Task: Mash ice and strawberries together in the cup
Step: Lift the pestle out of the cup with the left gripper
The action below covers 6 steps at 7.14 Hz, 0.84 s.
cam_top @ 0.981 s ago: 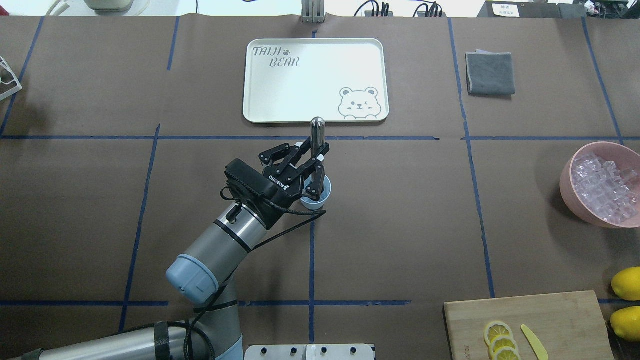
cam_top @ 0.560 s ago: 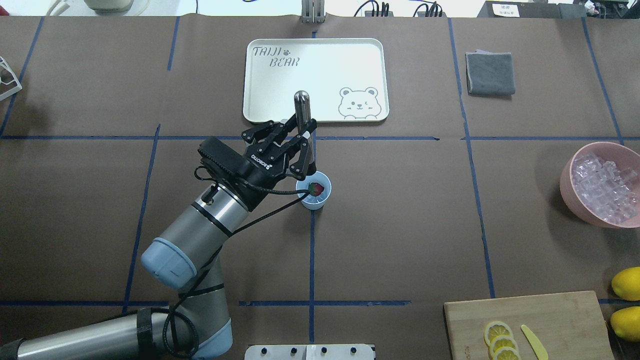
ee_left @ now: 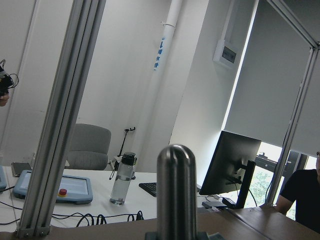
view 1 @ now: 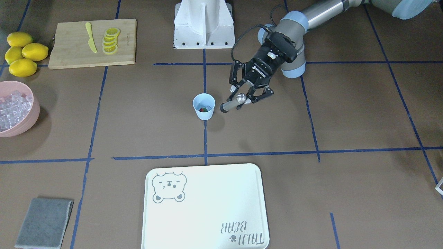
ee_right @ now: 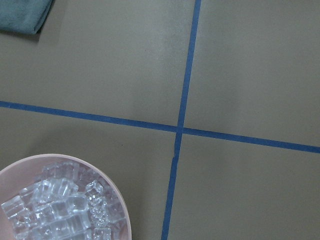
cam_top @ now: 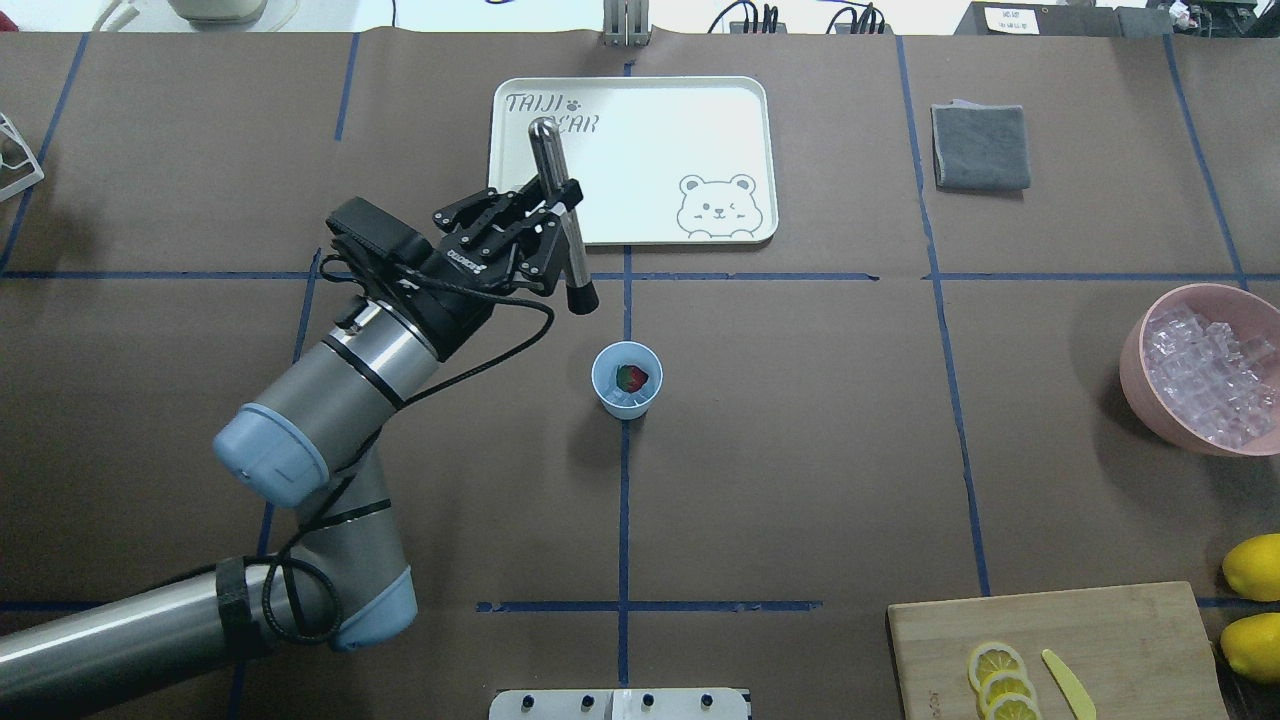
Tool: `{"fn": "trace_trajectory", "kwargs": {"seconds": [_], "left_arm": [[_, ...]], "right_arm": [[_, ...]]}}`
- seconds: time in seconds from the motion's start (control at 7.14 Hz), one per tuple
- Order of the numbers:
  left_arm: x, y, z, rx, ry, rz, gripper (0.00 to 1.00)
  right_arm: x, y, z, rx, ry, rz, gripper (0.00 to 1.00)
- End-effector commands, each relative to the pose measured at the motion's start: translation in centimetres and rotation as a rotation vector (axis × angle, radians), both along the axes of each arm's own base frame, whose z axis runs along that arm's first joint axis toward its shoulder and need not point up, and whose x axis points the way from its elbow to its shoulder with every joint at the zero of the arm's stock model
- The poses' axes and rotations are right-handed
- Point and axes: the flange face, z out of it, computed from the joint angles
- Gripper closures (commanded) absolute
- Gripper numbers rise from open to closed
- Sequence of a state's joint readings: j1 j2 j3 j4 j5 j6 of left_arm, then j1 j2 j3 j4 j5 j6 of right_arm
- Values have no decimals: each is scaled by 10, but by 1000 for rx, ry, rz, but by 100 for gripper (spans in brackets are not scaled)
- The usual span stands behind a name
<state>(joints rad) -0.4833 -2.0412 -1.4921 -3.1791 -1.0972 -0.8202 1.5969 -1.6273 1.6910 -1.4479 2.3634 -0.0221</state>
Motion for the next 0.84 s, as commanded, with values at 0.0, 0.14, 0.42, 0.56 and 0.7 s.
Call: {"fn": "trace_trajectory", "kwargs": {"seconds": [0.0,0.14,0.42,0.56,0.7], "left_arm": [[-44,-23,67,-131,33,117,100],[-73,-39,91,-196,44,178,100],[-140,-77,121,-381,-11,328,100],[-172,-82,135,-468,-25,406,100],[-200,-77,159,-541,-38,462,100]], "right_arm": [[0,-2,-7,13,4,4,0],[1,-3,-10,21,7,5,0],[4,-3,-13,30,18,13,0],[8,-2,-18,40,20,21,0],[9,-2,-23,47,17,22,0]]}}
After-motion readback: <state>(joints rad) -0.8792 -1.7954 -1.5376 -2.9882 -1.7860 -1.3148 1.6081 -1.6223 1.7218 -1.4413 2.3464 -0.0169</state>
